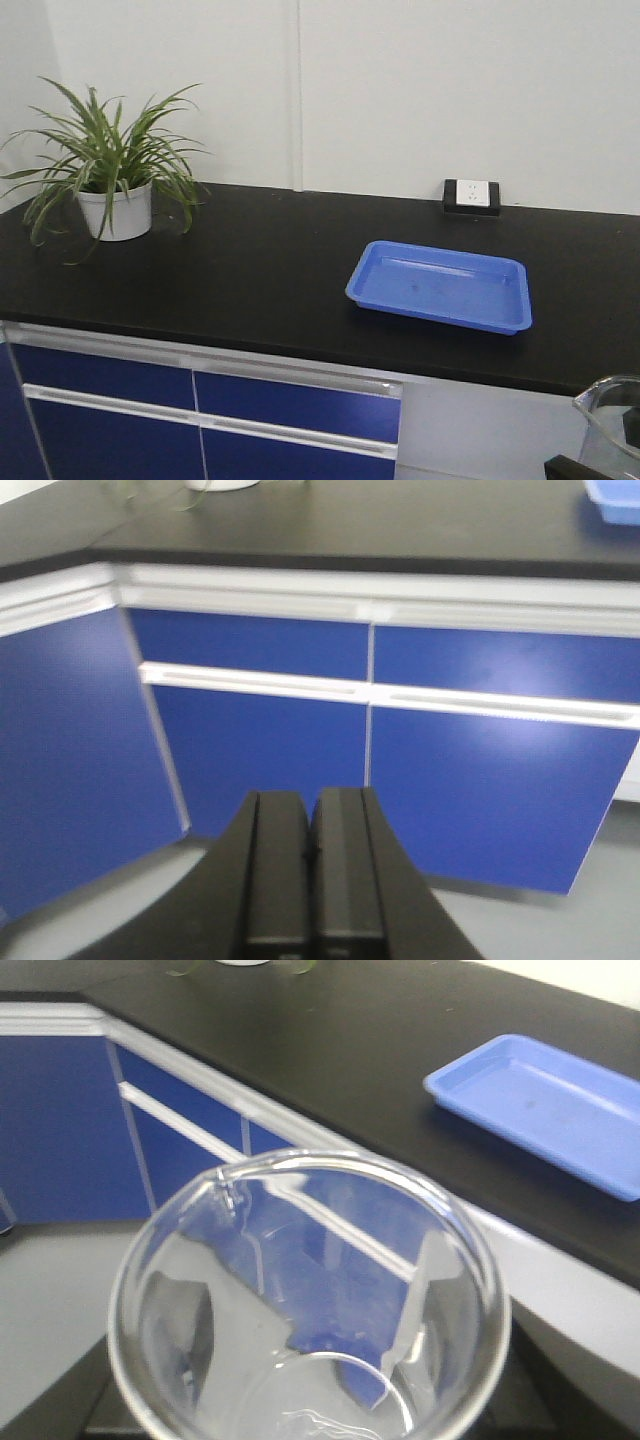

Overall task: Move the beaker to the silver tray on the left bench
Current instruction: 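Hold the beaker in the right gripper while turning away from the bench, then drive to the bench with the silver tray, beaker held in right gripper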

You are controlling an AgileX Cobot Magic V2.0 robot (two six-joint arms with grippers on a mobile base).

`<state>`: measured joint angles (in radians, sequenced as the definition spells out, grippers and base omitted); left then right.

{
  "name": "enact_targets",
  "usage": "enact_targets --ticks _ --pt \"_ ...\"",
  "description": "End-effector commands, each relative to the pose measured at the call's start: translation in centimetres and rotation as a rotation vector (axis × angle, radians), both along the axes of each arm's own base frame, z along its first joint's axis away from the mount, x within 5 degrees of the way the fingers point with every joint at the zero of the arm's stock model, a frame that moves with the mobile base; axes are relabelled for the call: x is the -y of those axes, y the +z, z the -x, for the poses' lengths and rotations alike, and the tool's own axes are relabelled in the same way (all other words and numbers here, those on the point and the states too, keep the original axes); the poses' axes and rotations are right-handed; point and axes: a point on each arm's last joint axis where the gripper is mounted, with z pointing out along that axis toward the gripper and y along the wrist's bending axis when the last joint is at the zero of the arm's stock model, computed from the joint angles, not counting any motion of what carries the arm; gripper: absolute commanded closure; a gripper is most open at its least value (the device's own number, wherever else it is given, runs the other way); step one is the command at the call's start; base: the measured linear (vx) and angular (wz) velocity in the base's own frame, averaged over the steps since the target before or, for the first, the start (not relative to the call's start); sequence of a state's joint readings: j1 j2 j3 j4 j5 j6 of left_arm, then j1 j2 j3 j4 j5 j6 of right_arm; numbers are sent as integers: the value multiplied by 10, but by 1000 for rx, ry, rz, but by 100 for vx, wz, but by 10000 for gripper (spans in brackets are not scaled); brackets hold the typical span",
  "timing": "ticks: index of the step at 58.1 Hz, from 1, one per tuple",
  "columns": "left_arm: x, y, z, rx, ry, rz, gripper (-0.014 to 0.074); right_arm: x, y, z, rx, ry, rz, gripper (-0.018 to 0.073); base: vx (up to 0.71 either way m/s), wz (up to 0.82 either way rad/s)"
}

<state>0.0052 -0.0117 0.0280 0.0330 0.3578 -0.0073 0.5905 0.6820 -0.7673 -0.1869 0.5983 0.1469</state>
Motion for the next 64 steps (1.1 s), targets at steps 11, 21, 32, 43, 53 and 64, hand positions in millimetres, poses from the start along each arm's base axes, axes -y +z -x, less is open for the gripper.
enact_targets --ticks 11,21,32,43,53,64 --pt "1 -2 -1 67 -8 3 595 -1 16 -2 105 8 -36 567 -42 27" --pt "1 -2 -1 67 -8 3 595 -1 16 -2 105 8 -36 567 -40 32" --pt "1 -2 -1 67 -8 3 595 -1 16 -2 105 8 -36 567 -39 38" --pt "1 -2 -1 67 -8 3 595 -1 16 -2 105 8 -36 567 -35 45" --pt "1 -2 -1 67 -8 3 595 -1 16 -2 105 8 -36 567 -31 54" --pt "1 -2 -1 67 -8 3 595 -1 16 -2 105 8 -36 567 -25 66"
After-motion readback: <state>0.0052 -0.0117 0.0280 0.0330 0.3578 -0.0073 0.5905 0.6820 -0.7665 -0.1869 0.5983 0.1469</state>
